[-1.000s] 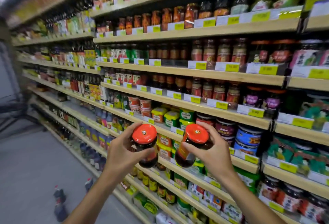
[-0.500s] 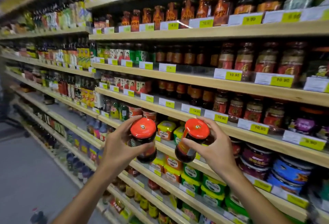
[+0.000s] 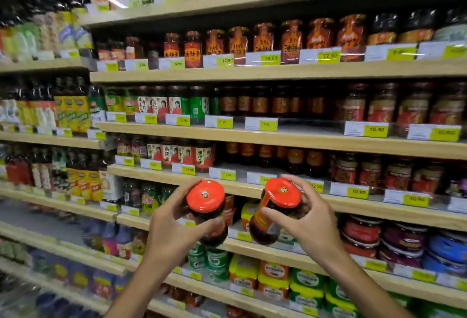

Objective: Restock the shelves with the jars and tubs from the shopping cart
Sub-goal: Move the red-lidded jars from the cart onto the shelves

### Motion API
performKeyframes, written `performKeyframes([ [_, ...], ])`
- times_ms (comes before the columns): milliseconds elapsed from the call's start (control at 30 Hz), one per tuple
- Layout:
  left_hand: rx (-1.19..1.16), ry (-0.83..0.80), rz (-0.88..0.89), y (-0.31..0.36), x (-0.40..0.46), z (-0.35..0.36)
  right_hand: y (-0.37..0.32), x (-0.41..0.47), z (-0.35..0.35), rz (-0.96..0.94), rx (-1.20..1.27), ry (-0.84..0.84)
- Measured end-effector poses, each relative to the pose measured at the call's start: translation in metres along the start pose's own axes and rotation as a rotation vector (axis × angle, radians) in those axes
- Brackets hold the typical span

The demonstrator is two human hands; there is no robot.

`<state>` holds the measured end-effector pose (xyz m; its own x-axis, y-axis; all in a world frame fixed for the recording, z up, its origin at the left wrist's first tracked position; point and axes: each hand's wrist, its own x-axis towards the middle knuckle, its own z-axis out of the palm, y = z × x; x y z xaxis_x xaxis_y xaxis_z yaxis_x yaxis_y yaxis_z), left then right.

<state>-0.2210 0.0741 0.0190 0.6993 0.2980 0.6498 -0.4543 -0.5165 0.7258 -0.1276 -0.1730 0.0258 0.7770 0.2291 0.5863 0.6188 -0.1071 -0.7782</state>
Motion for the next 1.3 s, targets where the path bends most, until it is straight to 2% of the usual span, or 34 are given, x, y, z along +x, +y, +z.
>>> performKeyframes([
  [400, -0.051, -0.053, 0.146, -0.032, 0.095, -0.014, 0.004, 0.068, 0.039, -0.077, 0.034, 0.096],
  [567, -0.127, -0.007, 0.195, -0.041, 0.127, -0.02, -0.009, 0.103, 0.051, -0.161, 0.036, 0.122],
  [733, -0.174, -0.006, 0.269, -0.053, 0.158, -0.032, -0.031, 0.132, 0.068, -0.24, 0.049, 0.221],
  [1100, -0.303, -0.095, 0.366, -0.085, 0.195, -0.057, -0.049, 0.219, 0.122, -0.438, 0.031, 0.576],
  [1300, -0.33, -0.1, 0.387, -0.096, 0.201, -0.068, -0.035, 0.25, 0.138, -0.442, -0.078, 0.605],
])
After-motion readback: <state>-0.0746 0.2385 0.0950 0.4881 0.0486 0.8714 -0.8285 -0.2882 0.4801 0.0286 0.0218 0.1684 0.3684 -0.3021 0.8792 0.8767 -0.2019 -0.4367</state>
